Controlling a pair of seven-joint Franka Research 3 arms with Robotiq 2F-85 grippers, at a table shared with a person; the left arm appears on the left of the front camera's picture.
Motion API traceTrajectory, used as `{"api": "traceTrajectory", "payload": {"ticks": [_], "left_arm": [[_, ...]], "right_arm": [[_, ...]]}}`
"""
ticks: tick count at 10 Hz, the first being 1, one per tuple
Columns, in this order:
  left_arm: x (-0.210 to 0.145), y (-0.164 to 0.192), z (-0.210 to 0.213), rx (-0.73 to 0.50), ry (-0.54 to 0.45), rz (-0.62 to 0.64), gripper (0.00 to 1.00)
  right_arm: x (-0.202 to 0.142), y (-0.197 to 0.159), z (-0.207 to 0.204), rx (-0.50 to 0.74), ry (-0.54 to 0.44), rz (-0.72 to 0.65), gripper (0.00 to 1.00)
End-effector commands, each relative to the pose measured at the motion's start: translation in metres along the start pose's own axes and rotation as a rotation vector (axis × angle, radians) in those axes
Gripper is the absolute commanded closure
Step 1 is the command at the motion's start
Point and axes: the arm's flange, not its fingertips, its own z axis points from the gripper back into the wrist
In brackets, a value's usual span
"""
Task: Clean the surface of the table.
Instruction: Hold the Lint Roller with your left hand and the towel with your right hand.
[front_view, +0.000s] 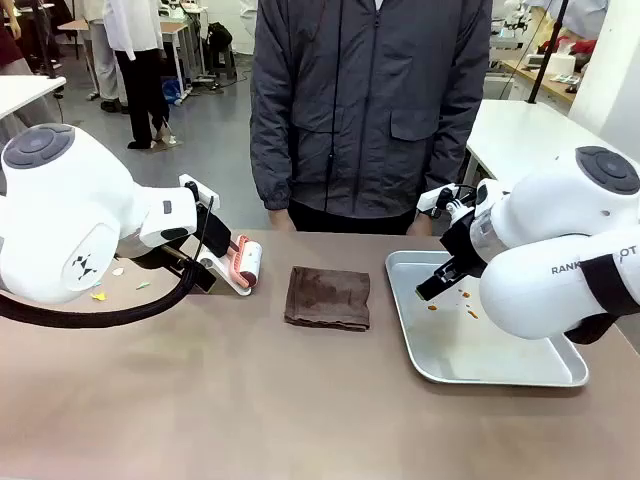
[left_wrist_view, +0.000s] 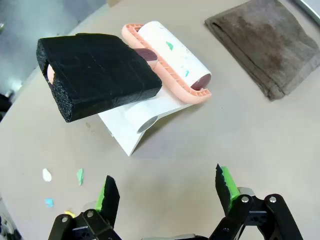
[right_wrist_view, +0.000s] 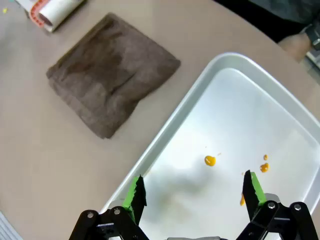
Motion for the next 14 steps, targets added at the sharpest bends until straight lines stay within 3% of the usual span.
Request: {"api": "traceTrajectory", "payload": {"ticks": [1, 14], "left_arm": [[0.0000, 0.0000, 0.0001, 0.000, 0.000, 0.000, 0.00], [0.0000, 0.0000, 0.0001, 0.000, 0.000, 0.000, 0.00]], "right_arm": [[0.0000, 0.0000, 0.0000, 0.000, 0.000, 0.000, 0.00], [0.0000, 0.0000, 0.0000, 0.000, 0.000, 0.000, 0.00]]}}
